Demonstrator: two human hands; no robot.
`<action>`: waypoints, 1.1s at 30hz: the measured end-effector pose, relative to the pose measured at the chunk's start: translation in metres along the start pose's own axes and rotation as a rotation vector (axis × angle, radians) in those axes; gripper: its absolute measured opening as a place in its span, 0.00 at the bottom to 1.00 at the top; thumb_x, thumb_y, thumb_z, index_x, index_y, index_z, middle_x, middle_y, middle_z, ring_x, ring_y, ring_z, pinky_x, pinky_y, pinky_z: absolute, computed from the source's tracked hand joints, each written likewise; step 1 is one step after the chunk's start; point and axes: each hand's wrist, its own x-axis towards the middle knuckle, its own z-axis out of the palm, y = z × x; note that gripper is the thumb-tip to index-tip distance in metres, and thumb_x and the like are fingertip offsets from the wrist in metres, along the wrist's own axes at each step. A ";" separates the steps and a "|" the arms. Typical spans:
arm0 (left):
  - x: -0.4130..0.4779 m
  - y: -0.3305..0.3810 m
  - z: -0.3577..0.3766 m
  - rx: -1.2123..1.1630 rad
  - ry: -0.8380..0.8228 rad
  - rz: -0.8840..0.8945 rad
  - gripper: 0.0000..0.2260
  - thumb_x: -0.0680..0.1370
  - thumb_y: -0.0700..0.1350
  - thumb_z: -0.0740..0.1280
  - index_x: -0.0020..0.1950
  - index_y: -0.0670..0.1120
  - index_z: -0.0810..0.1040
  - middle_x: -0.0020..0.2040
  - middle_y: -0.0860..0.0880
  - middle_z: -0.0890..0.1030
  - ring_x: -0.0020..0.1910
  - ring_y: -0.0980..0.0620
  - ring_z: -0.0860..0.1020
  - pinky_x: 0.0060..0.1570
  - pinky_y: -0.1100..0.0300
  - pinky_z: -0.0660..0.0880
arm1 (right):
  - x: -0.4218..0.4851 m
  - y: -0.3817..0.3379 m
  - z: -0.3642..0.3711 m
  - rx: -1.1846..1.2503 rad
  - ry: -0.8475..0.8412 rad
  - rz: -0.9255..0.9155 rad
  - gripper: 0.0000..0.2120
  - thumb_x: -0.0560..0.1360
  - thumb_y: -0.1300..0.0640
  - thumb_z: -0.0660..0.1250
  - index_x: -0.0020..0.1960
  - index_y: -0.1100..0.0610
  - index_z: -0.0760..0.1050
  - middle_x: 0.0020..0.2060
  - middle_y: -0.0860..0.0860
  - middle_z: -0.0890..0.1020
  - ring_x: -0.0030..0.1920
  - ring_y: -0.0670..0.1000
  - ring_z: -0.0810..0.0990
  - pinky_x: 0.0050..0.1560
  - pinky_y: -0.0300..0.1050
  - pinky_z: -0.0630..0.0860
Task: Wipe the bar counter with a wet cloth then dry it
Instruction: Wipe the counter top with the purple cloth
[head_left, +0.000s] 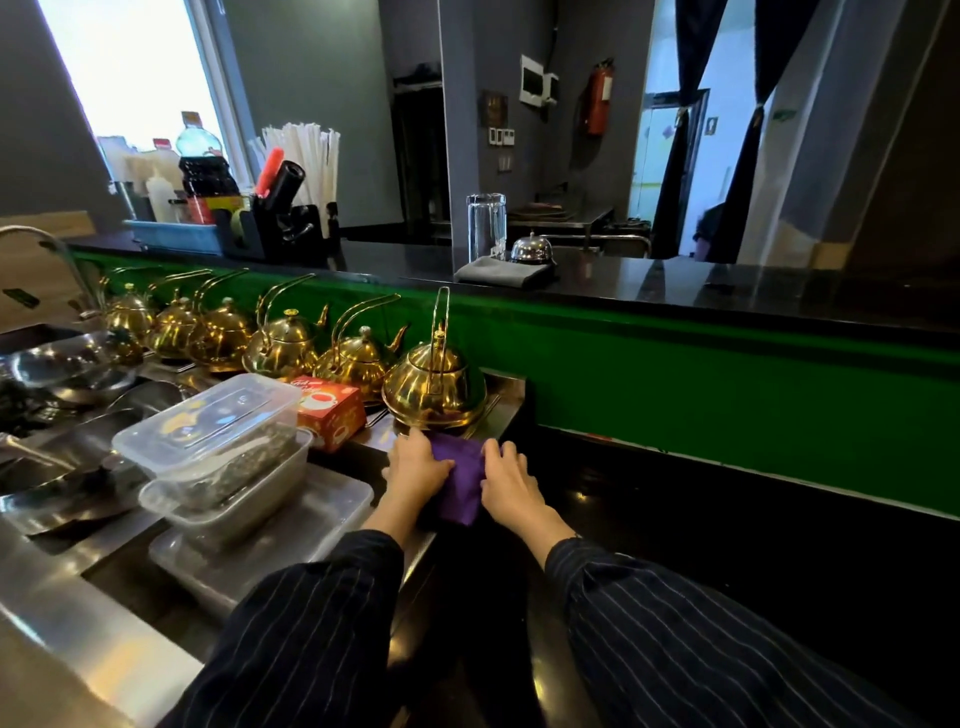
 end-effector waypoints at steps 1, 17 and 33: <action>0.002 0.001 0.000 -0.020 0.005 -0.017 0.26 0.72 0.52 0.71 0.64 0.43 0.69 0.63 0.42 0.72 0.64 0.41 0.71 0.61 0.44 0.67 | 0.001 0.000 0.000 -0.007 0.042 0.000 0.19 0.77 0.62 0.62 0.66 0.59 0.62 0.64 0.58 0.66 0.65 0.61 0.67 0.59 0.61 0.72; -0.041 0.115 0.002 -0.211 0.103 0.450 0.07 0.70 0.42 0.71 0.46 0.46 0.80 0.41 0.47 0.82 0.43 0.47 0.80 0.41 0.55 0.77 | -0.033 0.066 -0.108 -0.047 0.539 0.035 0.10 0.73 0.67 0.61 0.54 0.63 0.72 0.57 0.57 0.71 0.55 0.57 0.72 0.43 0.46 0.73; -0.096 0.407 0.066 -0.128 0.243 0.995 0.08 0.72 0.43 0.66 0.49 0.43 0.77 0.47 0.44 0.79 0.52 0.41 0.74 0.48 0.49 0.68 | -0.082 0.222 -0.314 0.451 1.151 0.518 0.08 0.79 0.64 0.51 0.55 0.56 0.65 0.46 0.58 0.81 0.44 0.60 0.80 0.37 0.48 0.66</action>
